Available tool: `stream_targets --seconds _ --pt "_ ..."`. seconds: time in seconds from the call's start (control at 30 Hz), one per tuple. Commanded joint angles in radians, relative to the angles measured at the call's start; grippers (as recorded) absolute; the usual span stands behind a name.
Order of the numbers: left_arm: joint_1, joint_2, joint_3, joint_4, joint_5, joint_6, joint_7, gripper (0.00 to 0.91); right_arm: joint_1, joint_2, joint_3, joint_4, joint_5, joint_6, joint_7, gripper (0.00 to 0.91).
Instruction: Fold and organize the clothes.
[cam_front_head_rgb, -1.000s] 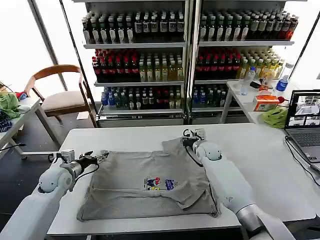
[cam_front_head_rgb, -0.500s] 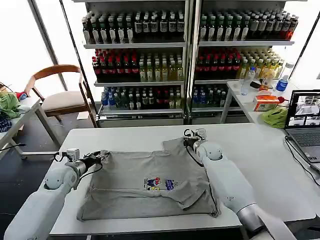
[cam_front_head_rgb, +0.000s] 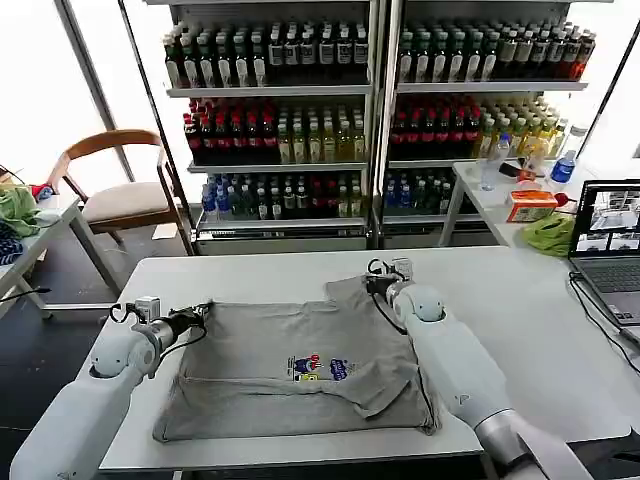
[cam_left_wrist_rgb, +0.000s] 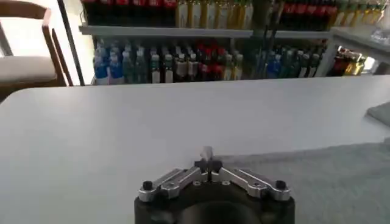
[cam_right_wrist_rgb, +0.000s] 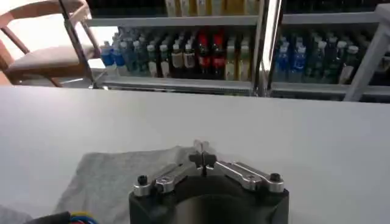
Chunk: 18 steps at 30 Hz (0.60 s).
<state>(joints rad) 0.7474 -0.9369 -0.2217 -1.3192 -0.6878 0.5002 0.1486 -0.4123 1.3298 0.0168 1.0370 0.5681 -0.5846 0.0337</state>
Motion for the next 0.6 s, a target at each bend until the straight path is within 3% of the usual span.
stream_targets --seconds 0.03,0.6 --pt "0.001 0.002 -0.002 -0.019 -0.002 -0.015 0.0 0.0 -0.003 -0.003 -0.001 0.04 0.009 0.0 -0.001 0.0" --pt "0.093 0.029 -0.068 -0.185 -0.035 -0.032 -0.043 0.0 -0.106 -0.101 0.05 0.33 0.14 0.0 0.066 0.0"
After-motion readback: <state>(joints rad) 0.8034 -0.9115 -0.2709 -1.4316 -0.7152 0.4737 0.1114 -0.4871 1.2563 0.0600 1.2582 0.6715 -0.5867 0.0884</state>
